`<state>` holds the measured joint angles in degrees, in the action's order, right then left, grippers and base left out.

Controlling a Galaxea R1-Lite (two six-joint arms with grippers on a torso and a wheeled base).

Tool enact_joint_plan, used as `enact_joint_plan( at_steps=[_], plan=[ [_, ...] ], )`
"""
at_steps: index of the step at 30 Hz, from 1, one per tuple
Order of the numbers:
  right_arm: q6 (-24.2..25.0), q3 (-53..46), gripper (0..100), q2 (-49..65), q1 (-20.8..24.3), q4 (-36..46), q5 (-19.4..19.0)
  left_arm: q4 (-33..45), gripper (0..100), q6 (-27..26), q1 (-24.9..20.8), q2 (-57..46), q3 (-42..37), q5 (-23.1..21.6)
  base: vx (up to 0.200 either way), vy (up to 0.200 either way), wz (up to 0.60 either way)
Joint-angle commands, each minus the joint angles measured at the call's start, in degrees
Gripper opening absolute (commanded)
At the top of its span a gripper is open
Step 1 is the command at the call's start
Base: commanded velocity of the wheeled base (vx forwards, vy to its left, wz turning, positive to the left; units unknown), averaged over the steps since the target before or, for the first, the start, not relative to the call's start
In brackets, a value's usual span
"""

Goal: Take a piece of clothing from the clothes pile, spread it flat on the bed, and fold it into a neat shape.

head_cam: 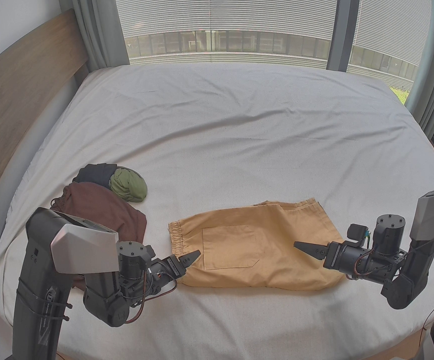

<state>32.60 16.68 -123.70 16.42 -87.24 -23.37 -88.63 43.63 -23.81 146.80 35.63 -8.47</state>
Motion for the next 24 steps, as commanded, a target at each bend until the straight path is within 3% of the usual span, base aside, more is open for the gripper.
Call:
enact_joint_plan(
  at_steps=[1,21,22,24],
  plan=[
    [0.0,0.1,100,0.3,0.2,0.0,0.1,0.0,100,0.3,-0.3,1.2,2.3,0.0,0.000,0.000,0.00],
    [0.3,0.5,100,1.2,-0.1,0.0,0.1,0.1,100,1.1,-1.2,2.5,5.8,0.2,0.000,0.000,0.00],
    [0.3,0.5,100,1.2,-0.1,0.0,0.1,0.1,0,1.1,-1.3,2.5,5.8,0.2,0.000,0.000,0.00],
    [0.3,0.6,100,1.3,0.0,0.0,0.2,0.0,0,1.1,-1.2,2.5,5.7,0.1,0.000,0.000,0.00]
  ],
)
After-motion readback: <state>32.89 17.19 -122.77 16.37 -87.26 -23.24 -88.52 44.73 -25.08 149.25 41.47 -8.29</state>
